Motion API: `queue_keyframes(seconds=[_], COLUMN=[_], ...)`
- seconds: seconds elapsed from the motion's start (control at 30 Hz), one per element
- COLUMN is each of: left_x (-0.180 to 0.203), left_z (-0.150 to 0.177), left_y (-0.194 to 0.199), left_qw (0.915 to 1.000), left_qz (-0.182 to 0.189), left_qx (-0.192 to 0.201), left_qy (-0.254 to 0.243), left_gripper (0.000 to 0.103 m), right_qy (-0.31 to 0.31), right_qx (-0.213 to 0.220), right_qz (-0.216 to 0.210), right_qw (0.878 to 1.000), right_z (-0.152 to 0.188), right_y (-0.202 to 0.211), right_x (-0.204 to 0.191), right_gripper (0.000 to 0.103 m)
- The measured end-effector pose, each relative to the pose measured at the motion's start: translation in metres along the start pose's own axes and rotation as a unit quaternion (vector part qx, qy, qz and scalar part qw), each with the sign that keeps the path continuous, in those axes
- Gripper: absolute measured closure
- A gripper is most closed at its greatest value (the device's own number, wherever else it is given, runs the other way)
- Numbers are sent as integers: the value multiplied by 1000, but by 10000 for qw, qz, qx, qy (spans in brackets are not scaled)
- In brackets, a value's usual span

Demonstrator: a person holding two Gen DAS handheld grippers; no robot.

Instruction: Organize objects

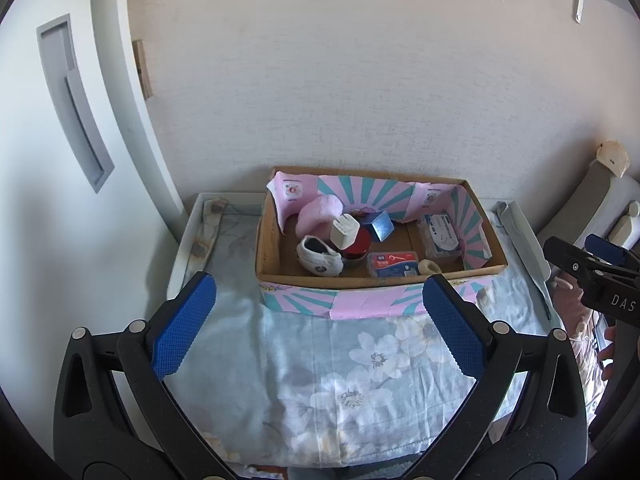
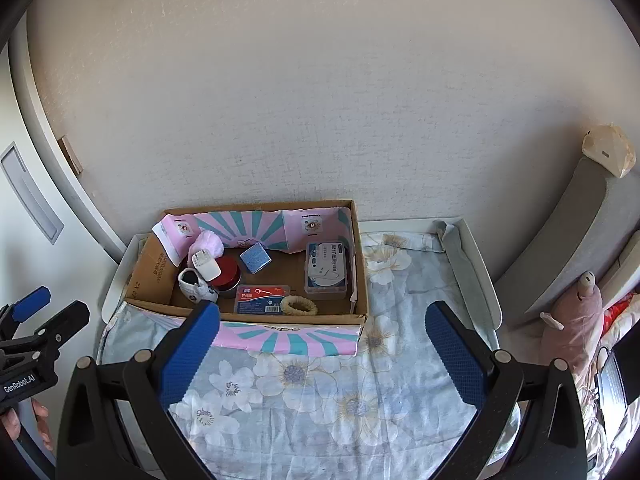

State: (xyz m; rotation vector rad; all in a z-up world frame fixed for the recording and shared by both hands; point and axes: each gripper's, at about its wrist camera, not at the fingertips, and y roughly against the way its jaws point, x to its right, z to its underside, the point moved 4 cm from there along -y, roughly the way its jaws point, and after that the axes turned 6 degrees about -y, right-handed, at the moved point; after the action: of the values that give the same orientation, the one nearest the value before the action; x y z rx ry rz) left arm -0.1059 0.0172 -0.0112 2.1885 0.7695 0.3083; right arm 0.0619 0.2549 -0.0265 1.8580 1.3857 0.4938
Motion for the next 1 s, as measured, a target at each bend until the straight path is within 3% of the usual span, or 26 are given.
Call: queue_keyframes(seconds=[0.6,1.0], left_x=[0,0], left_z=[4,5], left_y=[0,7], left_qw=[10000,9998], left_qz=[50,-159], left_qx=[-19,95], left_qy=[63,74], left_gripper=[0,0], right_qy=[11,0], right_qx=[30,75], right_qz=[10,-29], right_qw=[10000,10000], right_z=[0,-2], right_y=[3,7], right_x=[-1,-1], right_gripper=[0,0])
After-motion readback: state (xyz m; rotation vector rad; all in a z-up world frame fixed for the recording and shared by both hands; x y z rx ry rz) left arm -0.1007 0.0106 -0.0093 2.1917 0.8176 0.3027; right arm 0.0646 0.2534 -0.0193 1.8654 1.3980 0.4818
